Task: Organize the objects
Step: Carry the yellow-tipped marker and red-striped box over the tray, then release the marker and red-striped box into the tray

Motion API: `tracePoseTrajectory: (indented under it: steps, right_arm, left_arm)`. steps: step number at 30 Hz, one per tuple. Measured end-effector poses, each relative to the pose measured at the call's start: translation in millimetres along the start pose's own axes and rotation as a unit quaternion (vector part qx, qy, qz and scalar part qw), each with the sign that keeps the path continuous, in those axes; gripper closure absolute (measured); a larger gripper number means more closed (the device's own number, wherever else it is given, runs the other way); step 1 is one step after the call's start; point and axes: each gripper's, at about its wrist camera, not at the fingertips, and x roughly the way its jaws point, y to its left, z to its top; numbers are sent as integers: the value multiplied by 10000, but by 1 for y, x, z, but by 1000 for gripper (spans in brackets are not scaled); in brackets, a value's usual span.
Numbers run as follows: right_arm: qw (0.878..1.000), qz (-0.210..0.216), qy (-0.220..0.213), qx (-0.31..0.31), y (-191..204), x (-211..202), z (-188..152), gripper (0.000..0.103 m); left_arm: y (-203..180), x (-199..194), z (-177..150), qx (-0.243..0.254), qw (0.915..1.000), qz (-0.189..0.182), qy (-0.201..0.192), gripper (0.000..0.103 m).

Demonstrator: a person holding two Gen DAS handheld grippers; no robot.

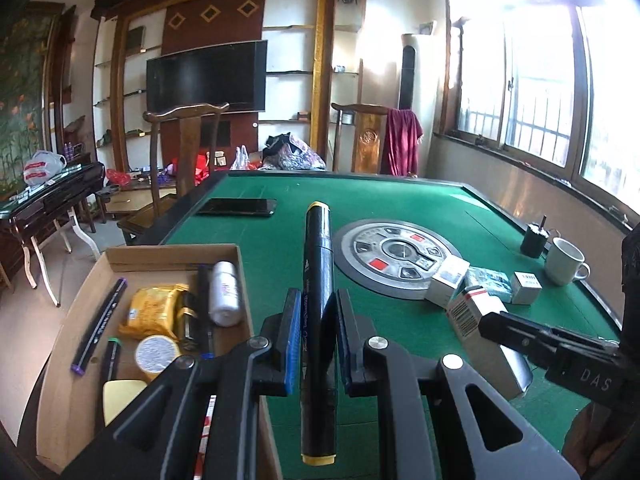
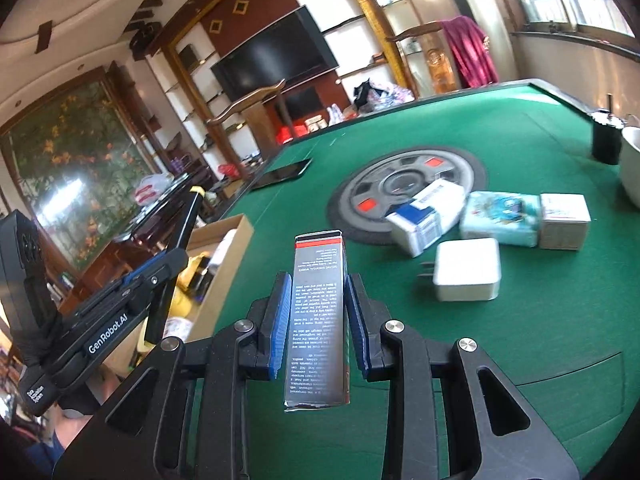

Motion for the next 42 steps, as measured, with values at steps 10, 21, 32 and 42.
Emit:
tracePoseTrajectory:
  steps: [10,21,32,42]
  right_arm:
    - [9994,101,178,-272,34,12,-1,76]
    - [9969,223,400,-642,80,32,1,76]
    - [9885,287,1122,-969,132,102,-4,76]
    - [9820,23,1409,-1261,167,157,-9,75]
  left_arm:
    - [28,-10,-3,-234,9996,88,-101,88]
    - [70,-16,-4,-647,9977,200,-86,88]
    - [129,-7,-13,-1346,9896,473,185,88]
    - [149,0,-22,-1657,9840,518,389,87]
